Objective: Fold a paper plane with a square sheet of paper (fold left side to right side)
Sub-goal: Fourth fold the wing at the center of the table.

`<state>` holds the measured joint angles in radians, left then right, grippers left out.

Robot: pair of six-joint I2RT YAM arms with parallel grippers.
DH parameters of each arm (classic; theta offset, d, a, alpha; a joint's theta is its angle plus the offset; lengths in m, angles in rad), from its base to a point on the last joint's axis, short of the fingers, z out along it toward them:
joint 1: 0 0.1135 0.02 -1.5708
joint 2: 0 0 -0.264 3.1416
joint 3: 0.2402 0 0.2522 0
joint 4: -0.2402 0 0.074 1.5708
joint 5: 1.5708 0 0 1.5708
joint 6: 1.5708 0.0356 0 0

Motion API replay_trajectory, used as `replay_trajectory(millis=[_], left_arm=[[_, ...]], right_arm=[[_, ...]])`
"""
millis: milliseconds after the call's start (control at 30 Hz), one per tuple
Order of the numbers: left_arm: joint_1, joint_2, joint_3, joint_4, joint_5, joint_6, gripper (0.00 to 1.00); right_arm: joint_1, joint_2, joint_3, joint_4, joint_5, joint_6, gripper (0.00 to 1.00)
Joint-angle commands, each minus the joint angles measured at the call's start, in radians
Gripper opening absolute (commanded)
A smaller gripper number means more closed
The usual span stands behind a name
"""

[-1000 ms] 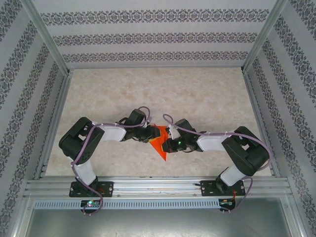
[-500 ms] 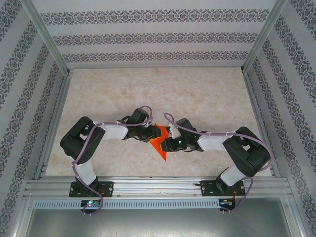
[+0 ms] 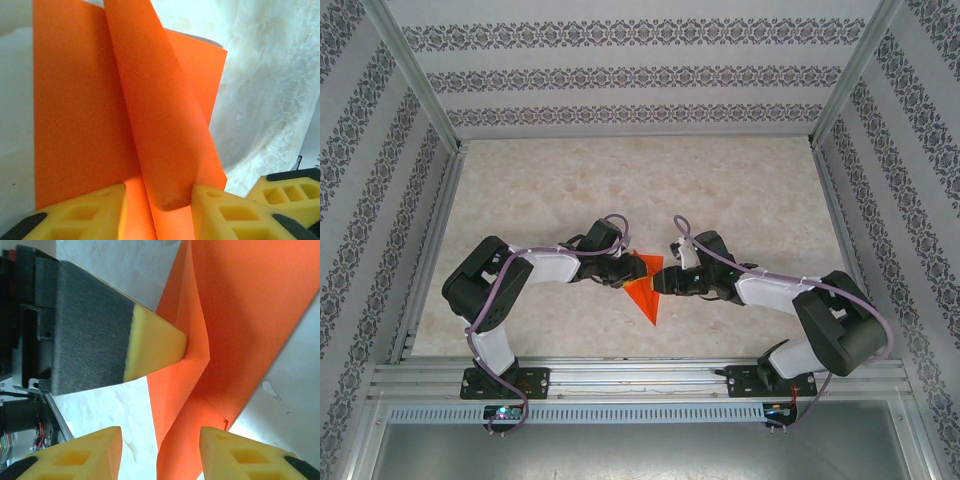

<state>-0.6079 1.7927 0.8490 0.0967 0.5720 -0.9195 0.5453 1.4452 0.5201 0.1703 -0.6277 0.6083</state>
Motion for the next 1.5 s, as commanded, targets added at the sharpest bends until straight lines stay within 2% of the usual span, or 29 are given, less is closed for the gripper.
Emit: replay_trajectory(millis=[0,433,900,1133,1467], left_arm=[[-0.012,0.032,-0.008,-0.085,-0.064,0.032,0.39],[-0.012,0.030,-0.008,-0.082,-0.060,0.030,0.39],[-0.012,0.026,-0.006,-0.092,-0.064,0.033,0.39],[-0.013,0.023,-0.004,-0.097,-0.066,0.035,0.40],[-0.013,0.025,-0.004,-0.097,-0.065,0.033,0.40]], right_arm=[[-0.001,0.038,0.019,0.023,-0.027,0.025,0.44],[0.030,0.138,0.067,0.064,-0.040,0.048,0.33],[0.024,0.123,0.055,-0.017,0.030,0.009,0.02],[0.021,0.103,0.055,-0.070,0.089,-0.023,0.00],[0.019,0.121,0.077,-0.101,0.101,-0.045,0.00]])
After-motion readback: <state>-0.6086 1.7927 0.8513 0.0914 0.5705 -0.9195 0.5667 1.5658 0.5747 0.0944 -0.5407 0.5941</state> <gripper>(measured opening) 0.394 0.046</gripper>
